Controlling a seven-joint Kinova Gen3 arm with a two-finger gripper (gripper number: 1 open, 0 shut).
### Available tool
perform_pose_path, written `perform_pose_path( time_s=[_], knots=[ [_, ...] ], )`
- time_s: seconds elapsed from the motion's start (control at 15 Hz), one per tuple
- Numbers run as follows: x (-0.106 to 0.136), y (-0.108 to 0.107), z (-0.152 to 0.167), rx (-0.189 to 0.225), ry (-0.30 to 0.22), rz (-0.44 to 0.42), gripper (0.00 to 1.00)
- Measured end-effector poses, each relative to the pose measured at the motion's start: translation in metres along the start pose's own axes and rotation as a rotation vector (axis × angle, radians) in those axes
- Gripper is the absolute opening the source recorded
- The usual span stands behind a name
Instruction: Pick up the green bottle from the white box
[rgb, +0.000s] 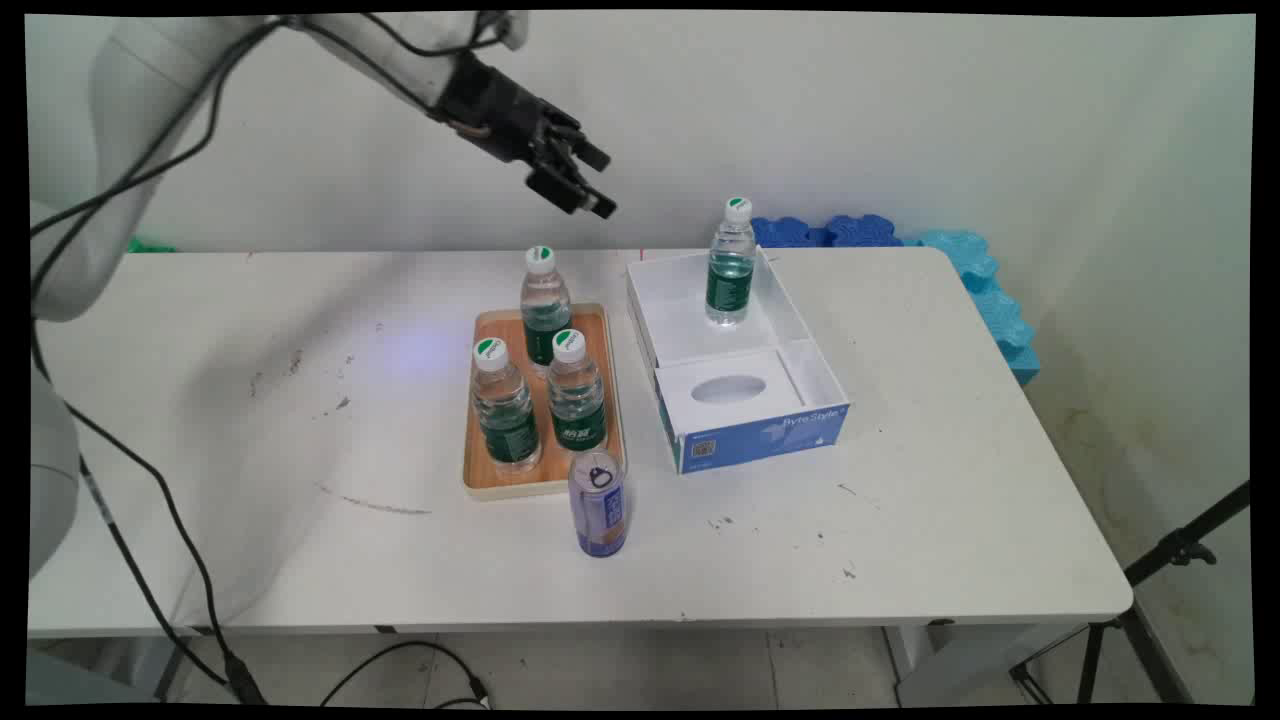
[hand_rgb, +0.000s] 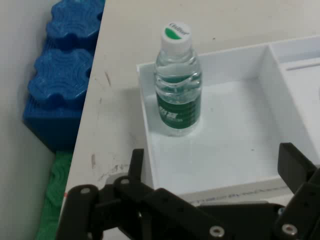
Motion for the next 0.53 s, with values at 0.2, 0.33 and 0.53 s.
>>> perform_pose_path(
  time_s=[0.2, 0.33, 0.53],
  knots=[
    [0.007, -0.004, 0.037, 0.008, -0.020, -0.009, 1.00],
    [0.013, -0.005, 0.063, 0.005, -0.020, -0.020, 1.00],
    [0.020, -0.006, 0.093, 0.000, -0.011, -0.035, 1.00]
  ],
)
